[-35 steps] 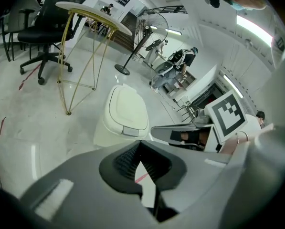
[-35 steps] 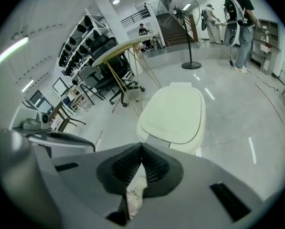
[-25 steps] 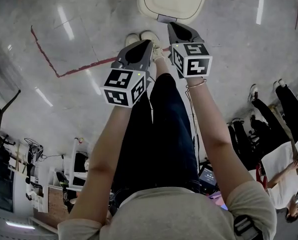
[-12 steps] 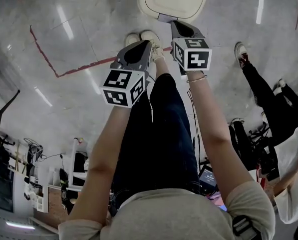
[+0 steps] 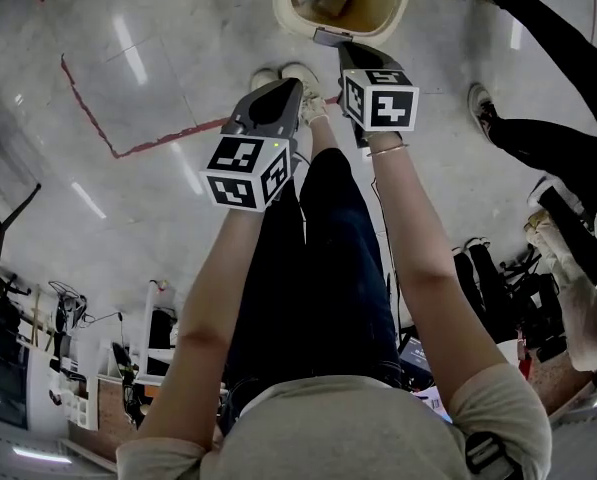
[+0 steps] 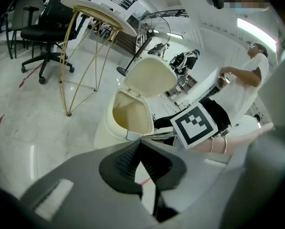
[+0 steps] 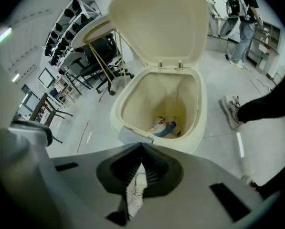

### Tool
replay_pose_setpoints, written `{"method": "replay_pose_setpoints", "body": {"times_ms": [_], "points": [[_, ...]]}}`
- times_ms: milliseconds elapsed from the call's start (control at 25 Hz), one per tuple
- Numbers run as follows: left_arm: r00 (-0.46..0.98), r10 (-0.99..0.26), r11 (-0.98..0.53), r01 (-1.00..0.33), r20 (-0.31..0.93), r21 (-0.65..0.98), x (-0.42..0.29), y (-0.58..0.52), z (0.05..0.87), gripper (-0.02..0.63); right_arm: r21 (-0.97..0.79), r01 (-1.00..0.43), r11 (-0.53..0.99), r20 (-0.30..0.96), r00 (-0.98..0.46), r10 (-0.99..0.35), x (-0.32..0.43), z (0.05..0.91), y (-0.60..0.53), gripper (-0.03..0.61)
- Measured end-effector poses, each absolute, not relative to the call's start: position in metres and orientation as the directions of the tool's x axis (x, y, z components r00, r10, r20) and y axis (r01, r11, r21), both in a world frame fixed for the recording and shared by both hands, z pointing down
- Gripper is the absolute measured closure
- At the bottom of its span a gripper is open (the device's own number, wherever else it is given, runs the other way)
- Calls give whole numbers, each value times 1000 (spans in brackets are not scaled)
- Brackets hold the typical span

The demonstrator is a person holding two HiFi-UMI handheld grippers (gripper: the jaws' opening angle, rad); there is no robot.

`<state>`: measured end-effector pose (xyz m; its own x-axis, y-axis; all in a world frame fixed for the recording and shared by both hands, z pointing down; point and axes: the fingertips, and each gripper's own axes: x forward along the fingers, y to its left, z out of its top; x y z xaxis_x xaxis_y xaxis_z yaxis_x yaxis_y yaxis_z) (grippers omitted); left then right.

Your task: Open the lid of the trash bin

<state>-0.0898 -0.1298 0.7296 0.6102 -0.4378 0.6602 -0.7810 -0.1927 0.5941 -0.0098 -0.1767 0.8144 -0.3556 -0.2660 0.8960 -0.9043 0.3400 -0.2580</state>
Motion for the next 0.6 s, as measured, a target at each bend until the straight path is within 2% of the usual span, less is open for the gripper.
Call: {"method": "replay_pose_setpoints", "body": {"times_ms": [280,600], "points": [[616,-443,-213,-778,651,591,-95,-131,719,606,-277,-930,241,894,-342,-291,-10,804,-177,571],[610,-472,-241,-784,637,572,-104,-138,677,606,-286,-907,309,861,-385,-334,-17,740,-166,571]]}}
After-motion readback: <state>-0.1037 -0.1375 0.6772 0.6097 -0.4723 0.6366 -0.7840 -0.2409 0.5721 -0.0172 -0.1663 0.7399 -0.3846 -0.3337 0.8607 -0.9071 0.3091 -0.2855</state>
